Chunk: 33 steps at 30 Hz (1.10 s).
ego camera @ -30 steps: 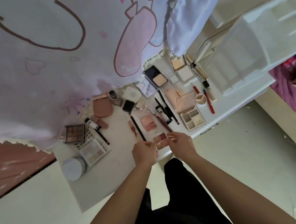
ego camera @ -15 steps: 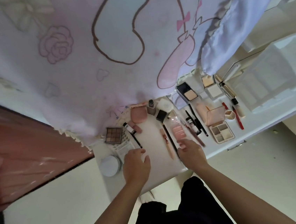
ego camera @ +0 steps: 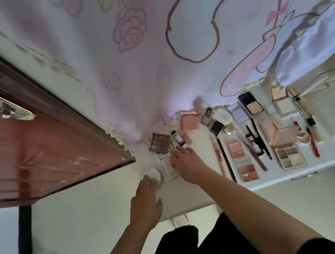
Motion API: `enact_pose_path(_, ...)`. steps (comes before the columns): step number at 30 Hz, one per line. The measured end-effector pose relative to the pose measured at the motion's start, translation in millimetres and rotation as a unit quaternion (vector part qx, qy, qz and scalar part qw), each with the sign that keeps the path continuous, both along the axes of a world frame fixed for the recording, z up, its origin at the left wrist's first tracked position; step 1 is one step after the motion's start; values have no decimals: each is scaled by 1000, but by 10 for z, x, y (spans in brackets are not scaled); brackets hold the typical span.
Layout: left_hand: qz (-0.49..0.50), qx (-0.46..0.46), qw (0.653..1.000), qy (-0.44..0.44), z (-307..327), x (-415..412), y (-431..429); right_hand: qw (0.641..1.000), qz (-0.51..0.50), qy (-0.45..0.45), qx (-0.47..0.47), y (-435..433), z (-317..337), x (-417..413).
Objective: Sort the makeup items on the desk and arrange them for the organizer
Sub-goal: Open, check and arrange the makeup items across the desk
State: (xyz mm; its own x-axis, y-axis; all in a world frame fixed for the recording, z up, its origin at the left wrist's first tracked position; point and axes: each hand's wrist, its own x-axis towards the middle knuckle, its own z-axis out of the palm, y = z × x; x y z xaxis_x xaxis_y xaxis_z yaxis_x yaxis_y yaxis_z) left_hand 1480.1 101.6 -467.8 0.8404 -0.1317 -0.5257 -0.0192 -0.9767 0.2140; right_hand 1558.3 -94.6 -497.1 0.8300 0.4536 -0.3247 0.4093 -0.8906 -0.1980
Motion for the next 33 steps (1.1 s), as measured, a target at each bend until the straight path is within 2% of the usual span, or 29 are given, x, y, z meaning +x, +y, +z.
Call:
enact_pose_path(3, 2, -4, 1000, 0, -17, -9, 24, 998, -33, -23, 40, -16, 36, 32)
enact_pose_path(6, 10, -8, 1000, 3, -13, 14, 17, 978, -160, 17, 132, -83, 214, -42)
enact_pose_path(9, 78, -65, 995, -20, 21, 103, 3, 890, -346, 69, 289, -191, 470, -213)
enact_pose_path(11, 160, -135, 976, -61, 107, 202, -51, 830, -412, 81, 367, -263, 603, -332)
enact_pose_path(13, 275, -259, 925, -45, 372, 355, -184, 791, -438, 80, 419, -328, 710, -422)
enact_pose_path(15, 348, -413, 839, 62, 721, 490, -337, 764, -441, 79, 464, -371, 844, -476)
enact_pose_path(16, 351, -475, 799, 110, 874, 546, -399, 753, -436, 80, 485, -388, 923, -500)
enact_pose_path(17, 336, -513, 777, 139, 976, 596, -441, 742, -431, 80, 507, -400, 1017, -523)
enact_pose_path(19, 301, -561, 753, 167, 1103, 674, -506, 722, -413, 84, 549, -412, 1172, -559)
enact_pose_path(22, 267, -589, 743, 172, 1173, 756, -578, 716, -395, 84, 570, -403, 1305, -579)
enact_pose_path(28, 251, -623, 730, 128, 1180, 792, -578, 719, -382, 70, 576, -390, 1445, -593)
enact_pose_path(33, 254, -656, 696, 144, 1192, 698, -599, 753, -356, 53, 550, -334, 1525, -649)
